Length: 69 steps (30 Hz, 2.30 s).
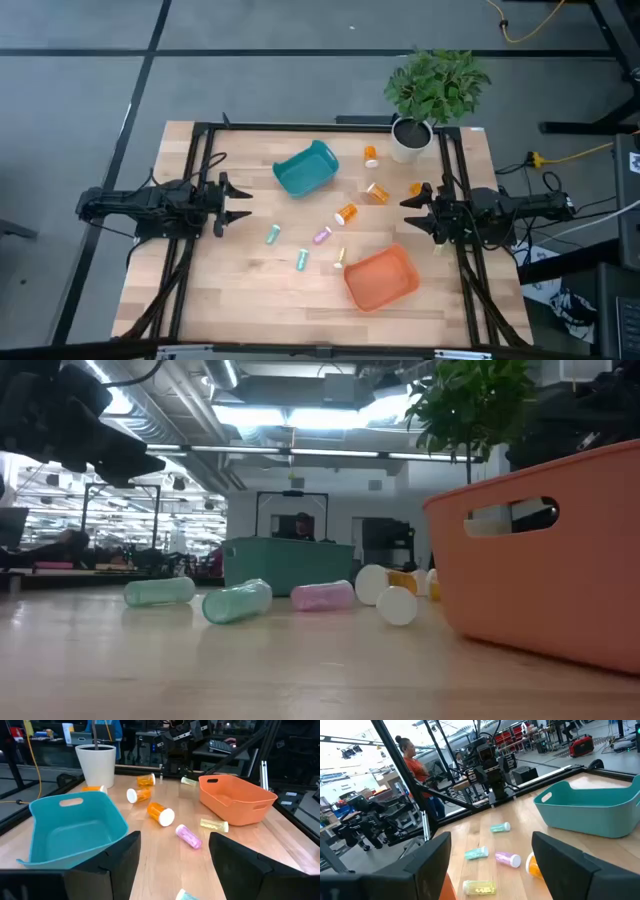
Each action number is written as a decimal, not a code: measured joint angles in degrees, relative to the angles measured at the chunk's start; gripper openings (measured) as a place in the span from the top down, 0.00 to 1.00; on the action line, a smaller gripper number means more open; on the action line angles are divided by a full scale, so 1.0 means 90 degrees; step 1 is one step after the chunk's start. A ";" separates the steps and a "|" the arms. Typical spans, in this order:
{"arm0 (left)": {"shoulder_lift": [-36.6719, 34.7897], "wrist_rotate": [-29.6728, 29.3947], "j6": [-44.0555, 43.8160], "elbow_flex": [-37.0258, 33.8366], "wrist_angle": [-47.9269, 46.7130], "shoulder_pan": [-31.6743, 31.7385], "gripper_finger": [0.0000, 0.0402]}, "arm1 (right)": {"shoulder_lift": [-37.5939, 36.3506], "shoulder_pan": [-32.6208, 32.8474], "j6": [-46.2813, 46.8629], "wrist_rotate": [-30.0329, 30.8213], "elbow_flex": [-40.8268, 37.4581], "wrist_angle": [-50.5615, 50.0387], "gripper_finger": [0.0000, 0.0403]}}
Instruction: Pick and place medicine bottles into bin by pill shape (circle, oval)
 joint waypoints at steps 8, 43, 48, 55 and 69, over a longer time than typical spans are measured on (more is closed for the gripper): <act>0.0000 0.0000 0.0002 0.0001 0.0000 0.0002 0.43 | -0.0002 0.0001 -0.0001 -0.0002 0.0000 0.0000 0.31; 0.0000 -0.0002 0.0000 0.0001 0.0000 0.0000 0.43 | 0.0000 0.0000 0.0005 -0.0002 0.0000 0.0000 0.31; 0.0002 -0.0002 0.0001 0.0000 0.0000 0.0000 0.43 | -0.0002 0.0002 0.0004 -0.0002 0.0000 0.0000 0.31; 0.0002 -0.0002 0.0000 0.0001 0.0000 0.0002 0.43 | -0.0002 0.0002 -0.0144 0.0258 0.0000 0.0094 0.31; 0.0002 -0.0002 0.0002 0.0001 0.0000 0.0000 0.43 | -0.0002 -0.0002 -0.0203 0.0850 0.0000 0.0615 0.31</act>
